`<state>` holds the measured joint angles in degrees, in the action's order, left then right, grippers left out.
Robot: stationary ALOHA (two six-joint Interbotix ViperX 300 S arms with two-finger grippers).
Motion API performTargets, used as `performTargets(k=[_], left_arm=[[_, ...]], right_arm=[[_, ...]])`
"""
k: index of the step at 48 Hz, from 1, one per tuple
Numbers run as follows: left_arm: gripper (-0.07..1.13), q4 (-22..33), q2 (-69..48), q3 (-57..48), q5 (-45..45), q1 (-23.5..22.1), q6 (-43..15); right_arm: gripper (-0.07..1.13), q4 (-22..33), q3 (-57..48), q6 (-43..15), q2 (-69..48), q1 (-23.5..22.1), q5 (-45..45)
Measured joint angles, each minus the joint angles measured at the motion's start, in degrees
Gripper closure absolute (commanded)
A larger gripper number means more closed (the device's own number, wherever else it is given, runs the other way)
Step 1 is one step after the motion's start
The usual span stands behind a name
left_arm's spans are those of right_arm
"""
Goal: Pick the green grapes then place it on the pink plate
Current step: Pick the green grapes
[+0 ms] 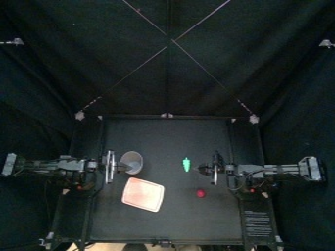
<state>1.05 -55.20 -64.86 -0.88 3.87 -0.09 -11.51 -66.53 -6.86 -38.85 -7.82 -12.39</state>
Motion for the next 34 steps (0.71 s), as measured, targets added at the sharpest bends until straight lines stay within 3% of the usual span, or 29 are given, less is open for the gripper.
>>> performTargets(k=[5, 14, 17, 34], left_arm=[[0.95, 0.0, -0.1, 0.0, -0.3, 1.1, -0.1], [0.95, -0.4, -0.2, 0.0, -1.3, 2.1, -0.2], [0.95, -0.6, -0.2, 0.0, -1.4, 2.4, -0.2], [0.95, -1.2, -0.3, 0.0, -2.1, 2.7, -0.2]], right_arm=[[0.64, -2.7, 0.5, -2.8, 2.1, -2.5, 0.4], [0.16, -4.2, 0.6, -6.3, 3.8, -4.9, 0.7], [0.06, -4.3, 0.6, -6.9, 4.3, -5.0, 0.8], [0.03, -6.0, 1.9, -12.0, 15.6, -7.7, 0.8]])
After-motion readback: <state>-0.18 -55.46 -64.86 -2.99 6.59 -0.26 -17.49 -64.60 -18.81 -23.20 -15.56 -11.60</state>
